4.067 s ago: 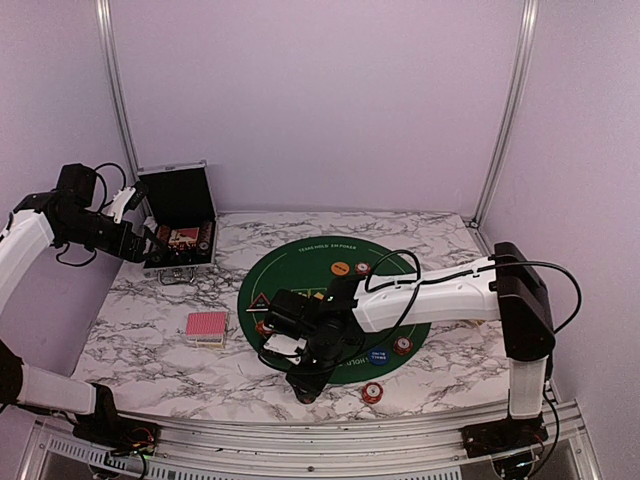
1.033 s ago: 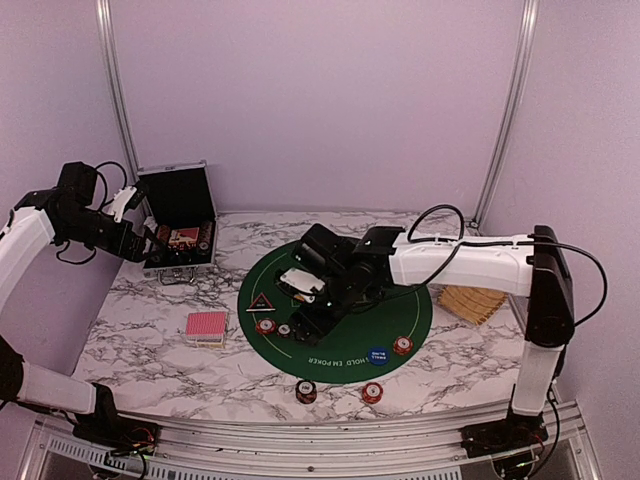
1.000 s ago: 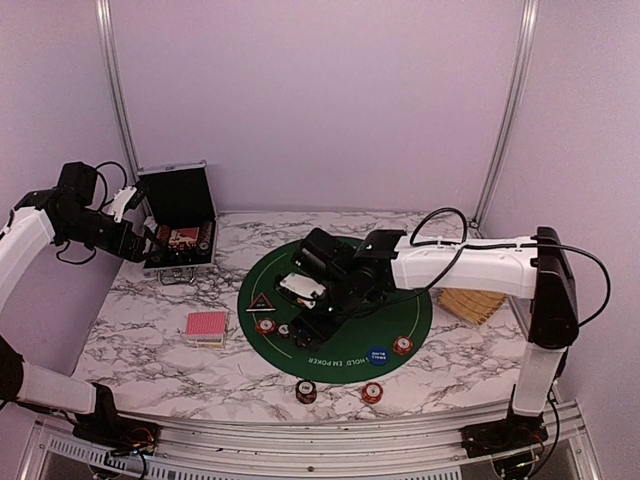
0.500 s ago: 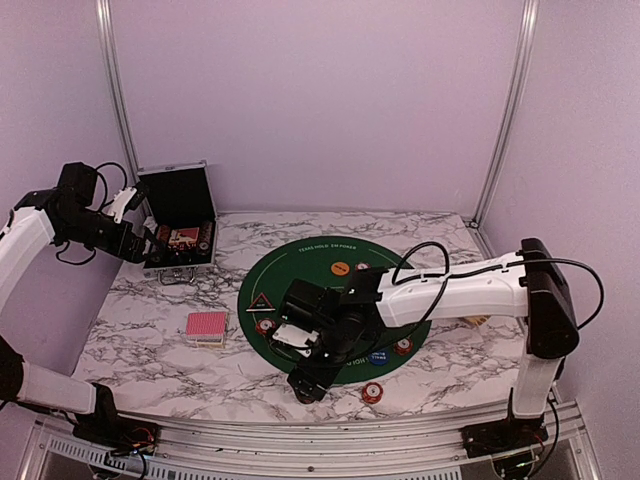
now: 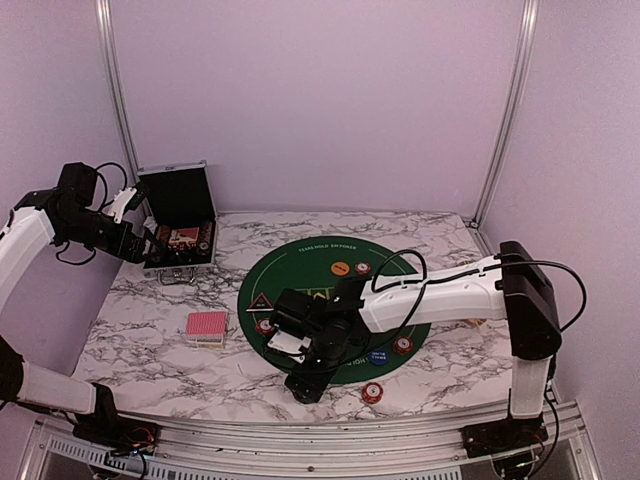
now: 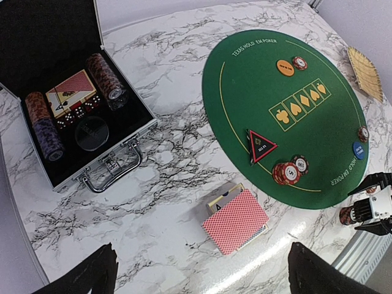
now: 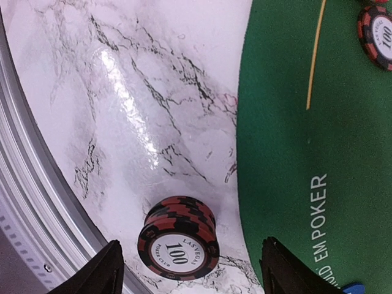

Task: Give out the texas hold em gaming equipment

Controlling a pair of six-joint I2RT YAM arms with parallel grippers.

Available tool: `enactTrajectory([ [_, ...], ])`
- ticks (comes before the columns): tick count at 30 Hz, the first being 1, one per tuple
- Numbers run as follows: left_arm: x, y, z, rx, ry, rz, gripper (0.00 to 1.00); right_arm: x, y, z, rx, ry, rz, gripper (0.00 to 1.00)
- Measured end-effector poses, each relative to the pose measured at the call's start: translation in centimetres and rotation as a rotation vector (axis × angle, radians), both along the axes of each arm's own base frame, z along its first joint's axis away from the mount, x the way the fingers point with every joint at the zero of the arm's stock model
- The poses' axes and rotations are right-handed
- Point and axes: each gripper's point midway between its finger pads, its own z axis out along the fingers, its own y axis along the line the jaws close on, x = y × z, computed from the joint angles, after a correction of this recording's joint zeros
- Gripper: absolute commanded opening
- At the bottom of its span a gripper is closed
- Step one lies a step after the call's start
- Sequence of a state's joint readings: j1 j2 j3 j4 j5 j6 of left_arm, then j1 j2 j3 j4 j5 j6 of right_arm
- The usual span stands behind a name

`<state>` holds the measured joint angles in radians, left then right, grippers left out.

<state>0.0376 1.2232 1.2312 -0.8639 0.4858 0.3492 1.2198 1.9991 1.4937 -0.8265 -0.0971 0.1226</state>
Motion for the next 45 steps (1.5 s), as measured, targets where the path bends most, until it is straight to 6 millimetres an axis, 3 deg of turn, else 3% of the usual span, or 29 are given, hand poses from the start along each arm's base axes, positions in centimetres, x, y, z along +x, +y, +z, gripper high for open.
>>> enactTrajectory([
  [20,-0.1,0.0,0.3,0.002,-0.002,-0.002,0.99,-0.1,0.2,-0.5,-0.002,0.012,0.007,0.65],
  [36,-0.1,0.0,0.4,0.002,-0.003,-0.003,0.99,-0.4,0.3,-0.9,-0.003,0.026,0.012,0.33],
  [45,-0.1,0.0,0.3,0.002,-0.001,-0.003,0.99,-0.4,0.3,-0.9,-0.001,0.026,0.013,0.25],
])
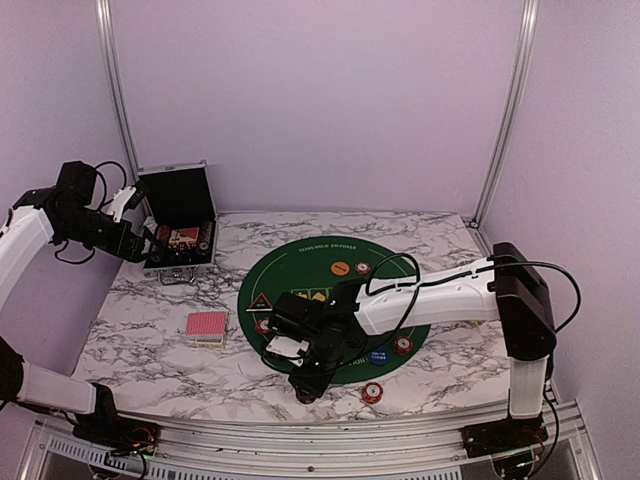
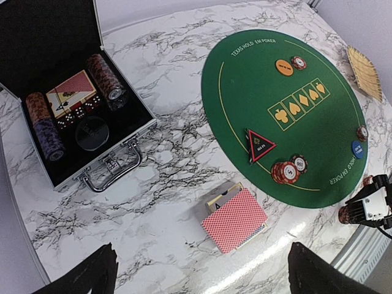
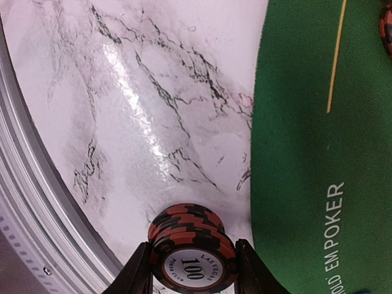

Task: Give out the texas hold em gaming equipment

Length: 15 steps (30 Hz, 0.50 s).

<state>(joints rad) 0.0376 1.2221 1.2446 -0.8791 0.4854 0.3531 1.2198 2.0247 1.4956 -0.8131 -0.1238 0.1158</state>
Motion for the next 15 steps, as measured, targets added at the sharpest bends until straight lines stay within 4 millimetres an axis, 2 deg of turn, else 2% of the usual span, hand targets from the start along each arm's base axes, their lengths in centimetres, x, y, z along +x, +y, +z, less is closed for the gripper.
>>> enactTrajectory([
  [8,0.0,0.0,0.0,0.000,0.002,0.000,0.99,-0.1,-0.4,1.3,0.004,-0.003,-0.004,0.23],
  [15,0.0,0.0,0.0,0.000,0.002,-0.001,0.99,1.7,0.8,4.6,0.076,-0.036,-0.038,0.19],
])
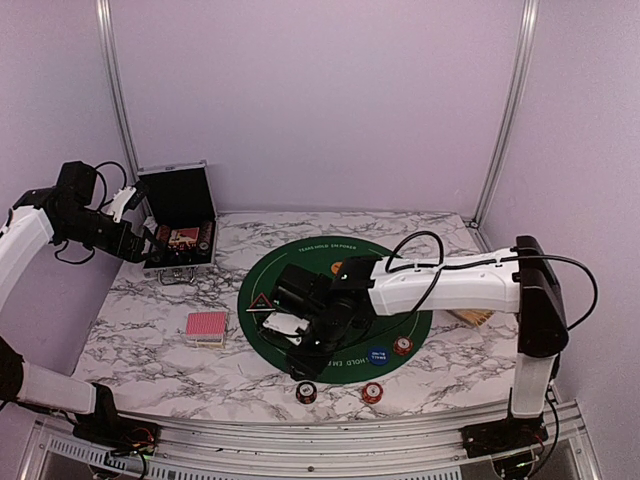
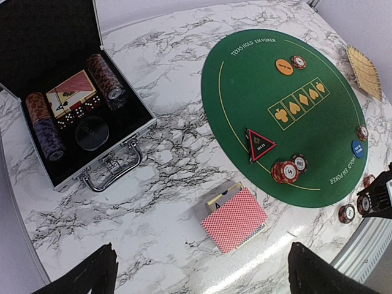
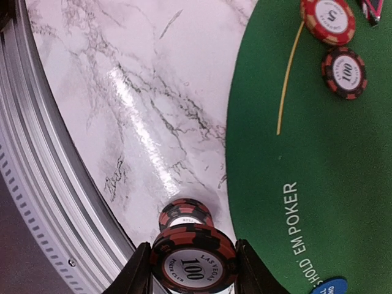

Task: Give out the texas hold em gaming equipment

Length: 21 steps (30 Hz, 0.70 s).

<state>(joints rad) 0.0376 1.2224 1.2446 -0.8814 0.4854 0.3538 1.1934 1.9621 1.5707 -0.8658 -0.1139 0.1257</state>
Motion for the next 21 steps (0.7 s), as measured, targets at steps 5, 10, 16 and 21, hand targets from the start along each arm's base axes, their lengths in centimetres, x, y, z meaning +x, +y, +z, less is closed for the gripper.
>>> enactTrajectory([
  [5,0.0,0.0,0.0,0.003,-0.002,-0.003,0.99,4.9,-0.8,1.4,0.028,-0.035,-0.106,0.17],
  [10,0.0,0.0,0.0,0.003,-0.002,-0.004,0.99,12.1,-3.6,2.9,0.049,-0.095,-0.269,0.16],
  [16,0.0,0.0,0.0,0.003,-0.002,-0.004,0.99,20.7,-8.8,3.1,0.059,-0.166,-0.479,0.16],
  [21,0.0,0.0,0.0,0.003,-0.001,-0.005,0.99,26.2,-13.7,1.2,0.020,-0.193,-0.628,0.16],
])
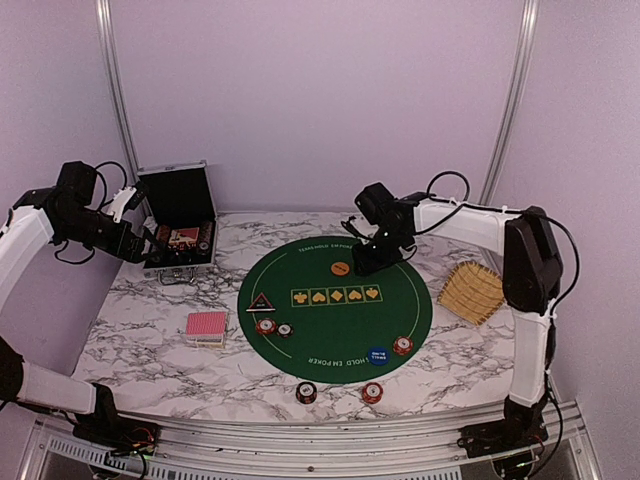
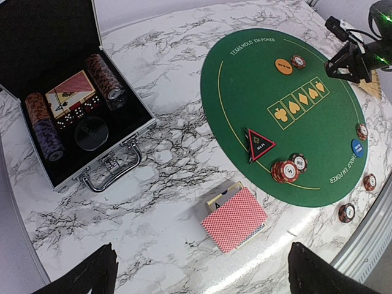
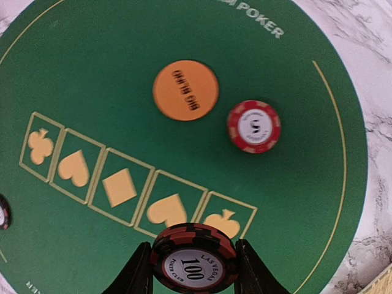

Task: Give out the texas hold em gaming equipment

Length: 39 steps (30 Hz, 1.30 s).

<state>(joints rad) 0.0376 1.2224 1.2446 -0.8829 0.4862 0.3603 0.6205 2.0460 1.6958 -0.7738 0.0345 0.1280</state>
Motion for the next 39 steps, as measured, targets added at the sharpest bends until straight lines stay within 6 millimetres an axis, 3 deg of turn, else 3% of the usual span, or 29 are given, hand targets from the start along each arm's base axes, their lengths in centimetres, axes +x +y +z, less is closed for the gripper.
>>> enactTrajectory([
  [8,0.0,0.0,0.0,-0.002,0.002,-0.002,0.99,6.5,-4.4,-2.9,-0.007,-0.002,-0.141,0.15],
  [14,0.0,0.0,-0.1,0.000,0.001,-0.005,0.99,9.0,-5.7,-5.4,-0.010,0.016,-0.184,0.15],
  [19,0.0,0.0,-0.1,0.002,0.000,-0.007,0.99,9.1,-6.4,-7.2,-0.025,0.043,-0.196,0.15],
  [22,0.0,0.0,-0.2,0.003,0.002,-0.008,0.99,9.3,-6.3,-7.1,-0.021,0.040,-0.195,0.16],
  [28,0.1,0.0,-0.2,0.006,0.003,-0.012,0.99,9.3,-6.3,-7.2,-0.021,0.042,-0.196,0.35],
  [39,0.1,0.0,-0.2,0.008,0.002,-0.014,0.99,9.4,-6.5,-7.2,-0.018,0.042,-0.203,0.45],
])
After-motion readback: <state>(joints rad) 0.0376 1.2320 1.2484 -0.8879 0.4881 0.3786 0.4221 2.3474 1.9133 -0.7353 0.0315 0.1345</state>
